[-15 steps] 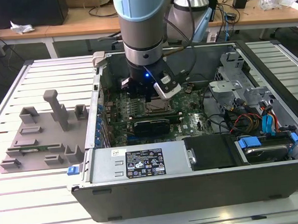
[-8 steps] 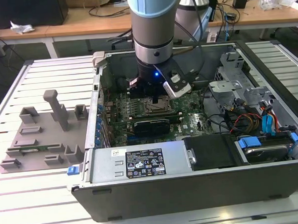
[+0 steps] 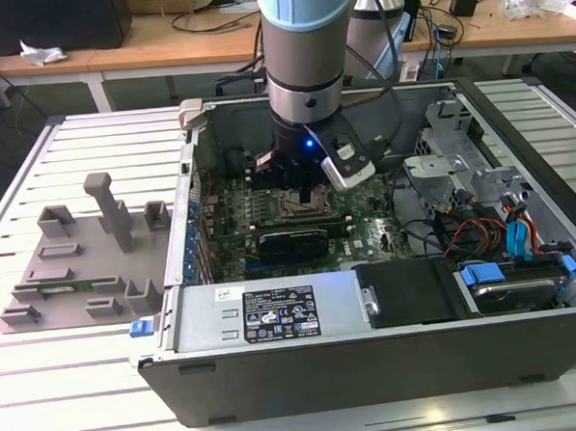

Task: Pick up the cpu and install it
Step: 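Install the second cpu locking lever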

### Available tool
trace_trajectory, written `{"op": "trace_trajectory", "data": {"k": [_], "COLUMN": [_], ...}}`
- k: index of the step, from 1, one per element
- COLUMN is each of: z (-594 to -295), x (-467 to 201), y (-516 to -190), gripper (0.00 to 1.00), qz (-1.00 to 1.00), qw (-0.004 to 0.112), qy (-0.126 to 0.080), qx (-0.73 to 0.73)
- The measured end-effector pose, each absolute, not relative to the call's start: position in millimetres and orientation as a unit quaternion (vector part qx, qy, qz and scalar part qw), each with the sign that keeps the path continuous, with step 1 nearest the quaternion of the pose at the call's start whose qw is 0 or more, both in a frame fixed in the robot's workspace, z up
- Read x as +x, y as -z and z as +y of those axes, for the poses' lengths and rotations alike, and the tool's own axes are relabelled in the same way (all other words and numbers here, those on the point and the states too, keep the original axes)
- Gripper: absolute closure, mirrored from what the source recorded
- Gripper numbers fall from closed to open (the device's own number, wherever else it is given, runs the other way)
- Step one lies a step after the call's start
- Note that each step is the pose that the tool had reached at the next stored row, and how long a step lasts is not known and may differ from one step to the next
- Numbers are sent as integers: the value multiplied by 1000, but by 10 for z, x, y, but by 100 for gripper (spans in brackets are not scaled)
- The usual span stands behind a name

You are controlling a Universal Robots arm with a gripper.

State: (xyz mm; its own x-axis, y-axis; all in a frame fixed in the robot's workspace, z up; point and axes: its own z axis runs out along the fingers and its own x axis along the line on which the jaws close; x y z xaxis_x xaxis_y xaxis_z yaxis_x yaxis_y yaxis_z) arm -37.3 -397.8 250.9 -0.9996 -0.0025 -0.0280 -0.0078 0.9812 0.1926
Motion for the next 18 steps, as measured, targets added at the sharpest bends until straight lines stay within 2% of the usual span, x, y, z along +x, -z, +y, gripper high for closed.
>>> {"op": "trace_trajectory", "data": {"k": [5,11,18], "z": [-3971,-3902,-3902], "x": [-372,-386,-516], "y": [-2452,-2307,-2208], "gripper": [89,89,89], "qz": [996,996,996], "qw": [10,-1,-2], "qy": [-93,-91,-91], "qx": [0,10,15]}}
